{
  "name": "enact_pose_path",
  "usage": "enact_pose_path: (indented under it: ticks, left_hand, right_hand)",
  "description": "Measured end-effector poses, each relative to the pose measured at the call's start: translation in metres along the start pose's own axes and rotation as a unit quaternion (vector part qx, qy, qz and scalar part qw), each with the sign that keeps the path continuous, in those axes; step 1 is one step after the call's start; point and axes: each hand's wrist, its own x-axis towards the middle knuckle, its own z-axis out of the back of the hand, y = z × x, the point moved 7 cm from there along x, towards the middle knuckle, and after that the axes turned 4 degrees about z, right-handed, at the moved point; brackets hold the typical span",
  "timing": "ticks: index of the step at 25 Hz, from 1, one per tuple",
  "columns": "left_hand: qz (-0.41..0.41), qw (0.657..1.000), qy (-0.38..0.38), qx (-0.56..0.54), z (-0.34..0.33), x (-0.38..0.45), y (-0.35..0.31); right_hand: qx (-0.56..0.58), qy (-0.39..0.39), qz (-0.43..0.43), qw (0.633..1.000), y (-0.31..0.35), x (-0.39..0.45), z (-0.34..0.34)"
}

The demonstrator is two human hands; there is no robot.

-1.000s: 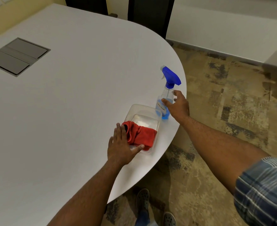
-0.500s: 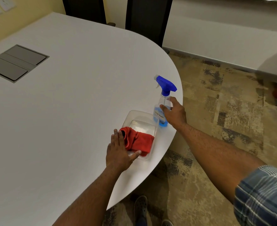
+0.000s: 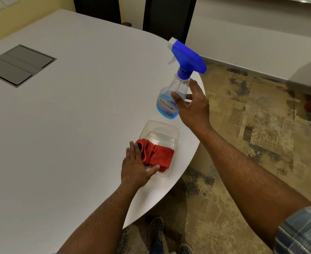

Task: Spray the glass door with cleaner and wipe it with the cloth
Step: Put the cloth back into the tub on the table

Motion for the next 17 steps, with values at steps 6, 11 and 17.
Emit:
enact_pose_path:
  ticks: [6, 11, 17]
  left_hand:
    - [0.015, 1.0, 0.011, 0.012, 0.002, -0.002, -0.001]
    - [0.012, 1.0, 0.014, 0.008, 0.004, -0.004, -0.003]
    - [0.012, 1.0, 0.019, 0.003, 0.002, -0.002, -0.001]
  right_hand:
    - [-0.01, 0.087, -0.084, 0.993, -0.038, -0.035, -0.034]
    - [-0.025, 0.156, -0.13, 0.979, -0.068, -0.058, -0.062]
    - [-0.04, 0.167, -0.187, 0.967, -0.088, -0.063, -0.057]
